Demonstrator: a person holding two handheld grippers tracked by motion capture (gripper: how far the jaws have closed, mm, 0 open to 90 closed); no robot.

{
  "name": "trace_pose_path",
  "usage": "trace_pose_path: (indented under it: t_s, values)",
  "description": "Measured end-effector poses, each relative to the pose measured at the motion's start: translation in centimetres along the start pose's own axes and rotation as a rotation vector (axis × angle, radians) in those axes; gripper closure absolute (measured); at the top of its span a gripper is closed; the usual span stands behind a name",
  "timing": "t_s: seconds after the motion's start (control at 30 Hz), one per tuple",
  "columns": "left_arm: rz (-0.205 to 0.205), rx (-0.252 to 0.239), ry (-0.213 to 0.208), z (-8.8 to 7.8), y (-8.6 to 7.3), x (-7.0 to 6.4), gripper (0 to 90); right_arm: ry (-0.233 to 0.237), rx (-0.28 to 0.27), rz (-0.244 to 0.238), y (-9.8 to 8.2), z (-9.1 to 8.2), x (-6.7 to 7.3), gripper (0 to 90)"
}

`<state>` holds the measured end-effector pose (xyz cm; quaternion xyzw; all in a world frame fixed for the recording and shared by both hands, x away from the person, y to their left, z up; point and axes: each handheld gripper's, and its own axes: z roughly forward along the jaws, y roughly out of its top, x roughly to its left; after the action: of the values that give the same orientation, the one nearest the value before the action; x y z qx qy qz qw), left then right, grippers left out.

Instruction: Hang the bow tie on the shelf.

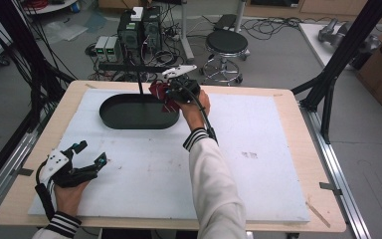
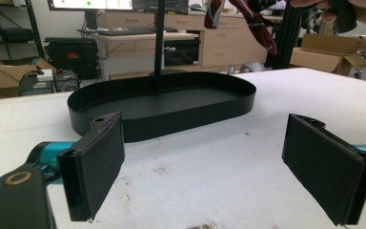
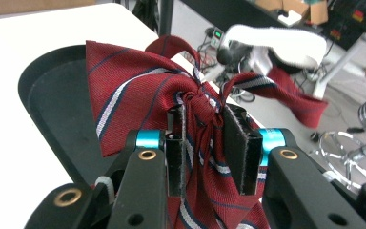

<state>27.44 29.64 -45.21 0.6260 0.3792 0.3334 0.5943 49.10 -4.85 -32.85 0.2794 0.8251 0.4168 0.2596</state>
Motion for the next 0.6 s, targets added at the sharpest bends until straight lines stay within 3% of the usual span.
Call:
trace_pose_path:
  t_s: [0.1,0.6]
  values:
    - [-0.002,0.0,-0.001,0.0,0.0,0.0,14.7,-0.002,0.025,0.019,-0.3,0.4,-0.1,71.5]
    - [0.001,0.001,-0.001,0.0,0.0,0.0,14.7,0.02,0.019,0.063,-0.8,1.8,-0.1,70.7]
